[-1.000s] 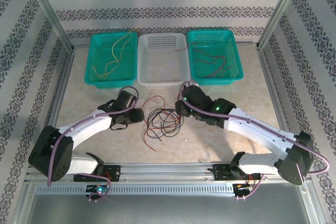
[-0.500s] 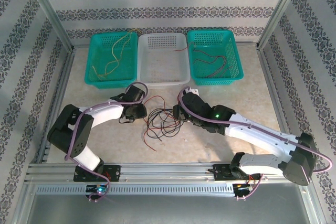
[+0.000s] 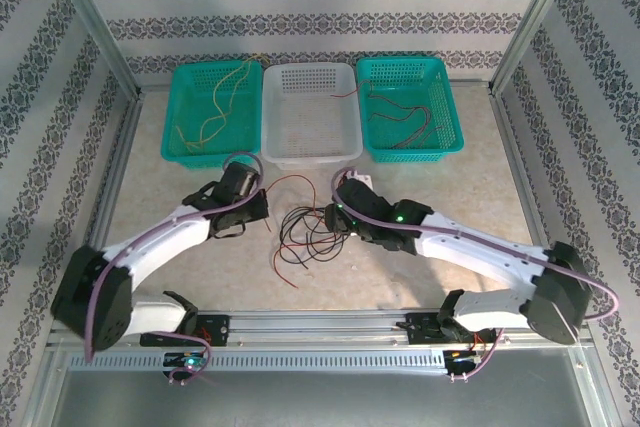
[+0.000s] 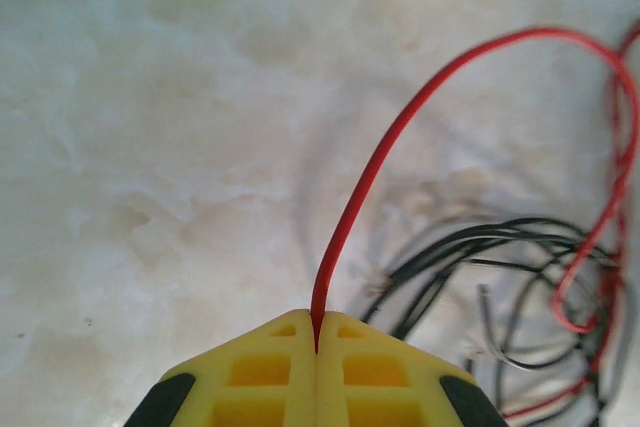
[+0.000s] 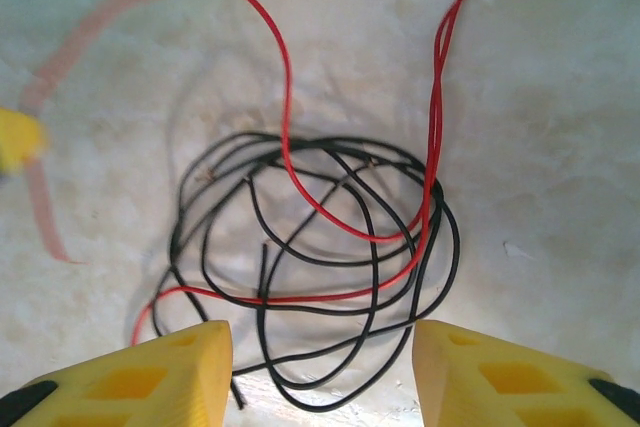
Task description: Untangle the cables
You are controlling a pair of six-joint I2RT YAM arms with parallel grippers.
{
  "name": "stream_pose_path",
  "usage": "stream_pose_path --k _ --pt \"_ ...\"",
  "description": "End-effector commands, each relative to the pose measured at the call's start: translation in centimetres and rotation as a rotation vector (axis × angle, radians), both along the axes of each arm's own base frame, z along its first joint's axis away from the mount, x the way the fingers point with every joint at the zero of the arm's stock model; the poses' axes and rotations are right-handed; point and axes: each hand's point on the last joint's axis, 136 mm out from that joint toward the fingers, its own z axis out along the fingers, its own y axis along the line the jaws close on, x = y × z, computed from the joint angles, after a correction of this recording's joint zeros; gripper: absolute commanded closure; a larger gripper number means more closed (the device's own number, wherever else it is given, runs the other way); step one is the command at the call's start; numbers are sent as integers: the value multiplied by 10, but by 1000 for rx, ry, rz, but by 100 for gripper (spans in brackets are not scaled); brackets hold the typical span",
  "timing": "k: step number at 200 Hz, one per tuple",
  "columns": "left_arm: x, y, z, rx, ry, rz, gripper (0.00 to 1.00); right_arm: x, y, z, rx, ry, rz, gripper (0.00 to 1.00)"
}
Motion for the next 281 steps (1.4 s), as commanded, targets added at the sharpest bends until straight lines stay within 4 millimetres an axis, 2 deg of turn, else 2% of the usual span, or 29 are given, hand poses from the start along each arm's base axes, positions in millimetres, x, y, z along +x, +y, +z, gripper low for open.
stream_pose_path --k 1,16,40,58,79,101,134,159,175,199,234,263,281 --pt "-23 14 3 24 18 18 100 -7 6 -19 -22 81 -13 49" --pt "-31 15 7 2 17 19 98 -10 2 -35 -32 128 -61 50" --pt "-42 17 6 -29 26 25 73 -18 2 -62 -9 200 -112 52" --pt "-47 18 15 -70 -11 41 66 -21 8 -77 15 234 -121 55" --pt "-52 17 28 -123 -46 41 64 -20 15 -90 48 259 -134 60" --pt "-55 4 40 -204 -88 9 64 -21 21 -99 48 283 -134 63" --pt "-59 -7 49 -241 -131 -24 64 -15 15 -112 31 294 -161 68" --pt "-59 -15 56 -254 -154 -55 64 -13 13 -122 23 332 -171 75" --pt "-58 -19 63 -259 -169 -78 64 -13 12 -121 17 336 -171 85" --pt "-57 -31 76 -270 -205 -141 63 -11 10 -95 18 279 -151 100" --pt "-59 -59 83 -323 -232 -241 59 -12 0 -25 32 119 -70 100" --pt "-60 -89 87 -351 -247 -321 53 -23 7 29 136 16 54 100" --pt "-58 -105 98 -398 -284 -354 47 -30 11 58 163 -44 121 100"
